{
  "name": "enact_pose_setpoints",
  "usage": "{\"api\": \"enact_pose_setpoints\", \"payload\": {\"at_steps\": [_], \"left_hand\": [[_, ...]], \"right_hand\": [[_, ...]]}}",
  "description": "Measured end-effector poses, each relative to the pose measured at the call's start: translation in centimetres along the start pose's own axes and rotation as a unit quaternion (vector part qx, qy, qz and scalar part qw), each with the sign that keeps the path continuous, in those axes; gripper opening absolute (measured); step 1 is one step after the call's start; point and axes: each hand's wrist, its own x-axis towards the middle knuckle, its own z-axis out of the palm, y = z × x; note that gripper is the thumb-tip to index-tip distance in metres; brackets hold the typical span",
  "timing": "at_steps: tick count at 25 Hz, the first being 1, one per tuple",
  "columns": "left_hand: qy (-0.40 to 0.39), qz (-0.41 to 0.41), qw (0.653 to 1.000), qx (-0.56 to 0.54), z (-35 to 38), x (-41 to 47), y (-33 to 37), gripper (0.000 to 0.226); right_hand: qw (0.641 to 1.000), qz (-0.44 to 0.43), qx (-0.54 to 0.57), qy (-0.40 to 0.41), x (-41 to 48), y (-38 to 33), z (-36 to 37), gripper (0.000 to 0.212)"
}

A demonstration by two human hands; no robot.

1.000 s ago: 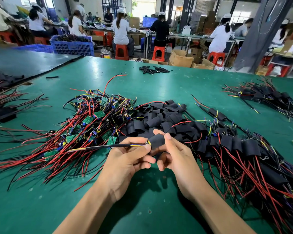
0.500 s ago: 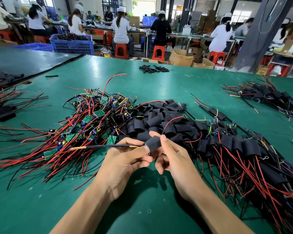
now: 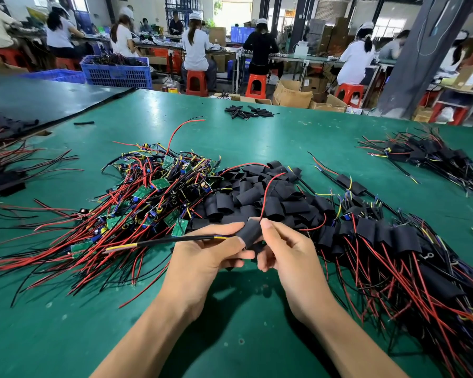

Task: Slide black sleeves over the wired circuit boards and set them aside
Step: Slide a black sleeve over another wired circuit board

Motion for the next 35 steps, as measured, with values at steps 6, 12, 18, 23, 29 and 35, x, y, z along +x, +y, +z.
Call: {"api": "enact_pose_setpoints", "payload": {"at_steps": [6, 12, 18, 23, 29, 35], "left_hand": [[0.020, 0.001, 0.999, -0.025, -0.3, 0.3, 0.0, 0.033], [-0.032, -0.053, 0.997, -0.041, -0.9, 0.5, 0.5, 0.040], [-0.018, -0.076, 0.995, -0.056, -1.0, 0.8, 0.6, 0.017], [-0.008, -0.053, 0.997, -0.056, -0.9, 0.7, 0.7, 0.012], [0.004, -0.054, 0.998, -0.031, -0.8, 0.7, 0.4, 0.028], [0.003, -0.051, 0.998, -0.042, -1.3, 0.9, 0.6, 0.019]], "right_hand": [[1.000, -0.003, -0.024, -0.013, -0.4, 0.0, 0.6, 0.025], [0.985, 0.092, 0.116, -0.090, 0.0, -0.1, 0.0, 0.031], [0.972, 0.096, 0.201, -0.075, 0.4, -0.2, -0.6, 0.021], [0.979, 0.094, 0.154, -0.098, 0.2, 0.1, -0.3, 0.009], [0.984, 0.089, 0.102, -0.113, 0.0, 0.2, -0.3, 0.015], [0.955, 0.210, 0.118, -0.170, -0.1, -0.6, -0.8, 0.033]]}}
